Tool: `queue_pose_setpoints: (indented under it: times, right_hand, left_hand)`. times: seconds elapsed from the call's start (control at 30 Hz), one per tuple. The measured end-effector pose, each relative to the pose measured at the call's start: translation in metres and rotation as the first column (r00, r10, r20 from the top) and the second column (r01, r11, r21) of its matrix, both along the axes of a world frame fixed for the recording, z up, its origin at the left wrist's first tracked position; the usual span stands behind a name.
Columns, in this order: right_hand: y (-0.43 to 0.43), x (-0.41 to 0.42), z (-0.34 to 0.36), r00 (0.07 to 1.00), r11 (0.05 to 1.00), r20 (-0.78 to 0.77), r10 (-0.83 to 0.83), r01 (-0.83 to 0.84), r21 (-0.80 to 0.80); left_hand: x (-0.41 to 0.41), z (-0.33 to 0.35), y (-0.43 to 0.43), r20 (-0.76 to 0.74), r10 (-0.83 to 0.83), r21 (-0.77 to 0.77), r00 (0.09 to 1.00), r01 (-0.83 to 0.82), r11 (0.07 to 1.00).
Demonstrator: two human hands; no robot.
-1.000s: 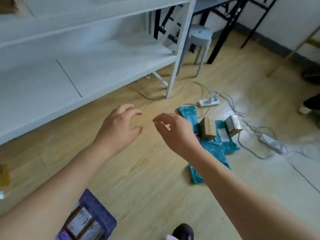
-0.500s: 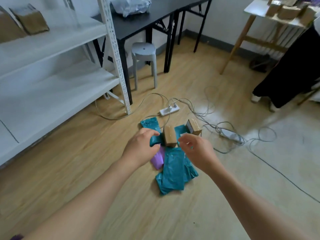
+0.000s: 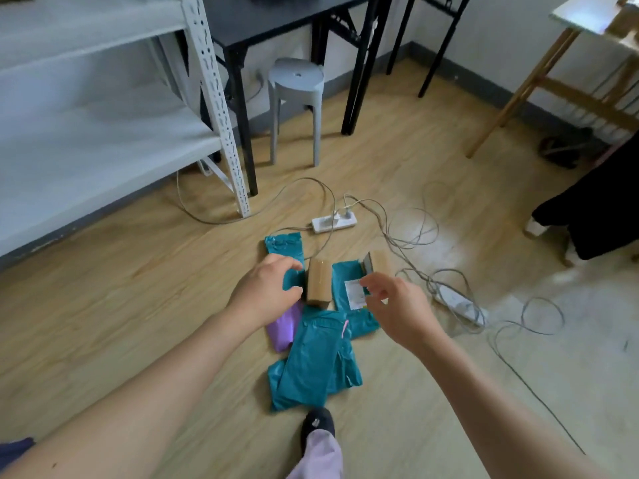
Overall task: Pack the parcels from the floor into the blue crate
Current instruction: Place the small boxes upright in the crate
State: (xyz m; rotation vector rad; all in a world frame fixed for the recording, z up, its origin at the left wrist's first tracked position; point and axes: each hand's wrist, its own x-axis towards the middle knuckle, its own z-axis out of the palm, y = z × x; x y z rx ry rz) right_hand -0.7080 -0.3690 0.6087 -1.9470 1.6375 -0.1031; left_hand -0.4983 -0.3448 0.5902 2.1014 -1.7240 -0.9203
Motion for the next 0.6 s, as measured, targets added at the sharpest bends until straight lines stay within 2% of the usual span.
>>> queue_pose_setpoints:
  times: [0.23,0.33,0.6]
  right_hand:
    - [-0.129,-0.042,-0.026,0.993,0.995,-0.068,0.100,-0.101,-0.010]
    - [-0.171,-0.043,-0.043,0.975,0.980,-0.097,0.198,-0.197,0.023]
    - [-0.295,-0.020,-0.147,0.830,0.854,-0.202,0.519,-0.499,0.145]
  left_hand:
    - [-0.028,-0.027,-0.099,0.044,0.127,0.066,0.991,-0.130,0.989]
    - [-0.030,-0.039,-0.131,0.053,0.206,0.060,0.977,-0.209,0.976]
    - [-0.032,-0.124,-0.191,0.105,0.390,0.161,0.915,-0.403,0.901]
